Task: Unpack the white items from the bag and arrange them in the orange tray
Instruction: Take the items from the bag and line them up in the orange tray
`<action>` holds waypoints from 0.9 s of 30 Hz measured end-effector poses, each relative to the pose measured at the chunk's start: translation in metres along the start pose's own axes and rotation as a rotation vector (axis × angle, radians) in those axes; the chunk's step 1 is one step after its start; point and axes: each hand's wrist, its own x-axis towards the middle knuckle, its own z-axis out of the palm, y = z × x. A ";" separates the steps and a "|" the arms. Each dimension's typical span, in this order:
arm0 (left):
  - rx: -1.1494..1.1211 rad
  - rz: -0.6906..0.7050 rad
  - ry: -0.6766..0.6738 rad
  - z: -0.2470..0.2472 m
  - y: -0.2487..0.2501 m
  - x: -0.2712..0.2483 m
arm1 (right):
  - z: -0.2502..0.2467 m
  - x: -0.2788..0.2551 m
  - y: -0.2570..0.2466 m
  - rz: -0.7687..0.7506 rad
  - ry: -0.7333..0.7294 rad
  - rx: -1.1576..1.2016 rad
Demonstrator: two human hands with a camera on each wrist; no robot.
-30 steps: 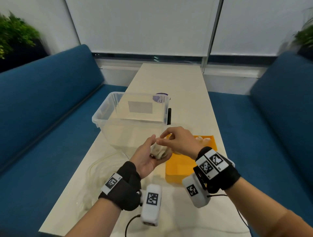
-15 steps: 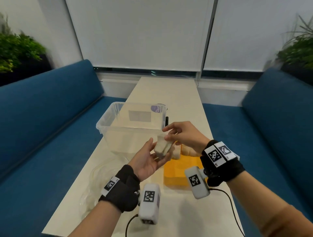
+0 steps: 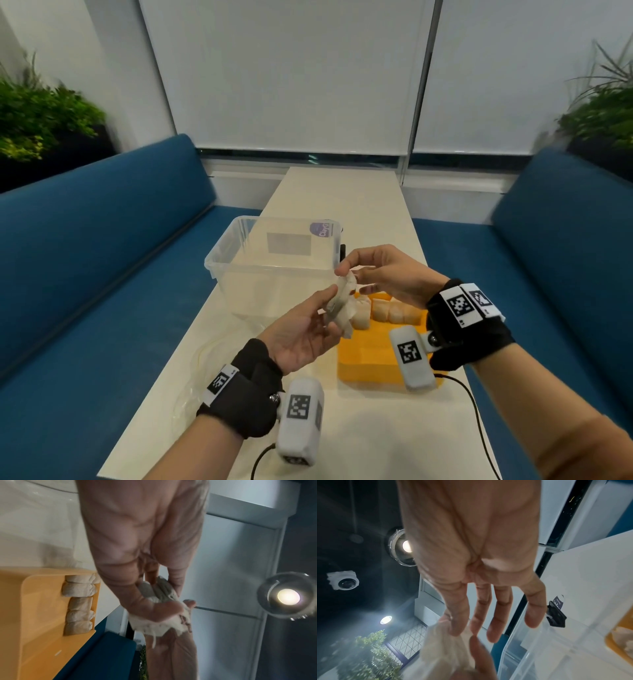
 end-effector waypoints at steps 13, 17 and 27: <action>0.277 0.305 0.094 0.003 -0.009 0.016 | 0.011 -0.001 0.017 -0.077 0.344 -0.390; 0.176 0.207 0.055 0.008 -0.010 0.017 | -0.004 -0.003 0.018 -0.067 0.308 -0.433; 0.132 0.104 0.022 0.012 -0.019 0.027 | -0.012 -0.009 0.019 -0.080 0.294 -0.513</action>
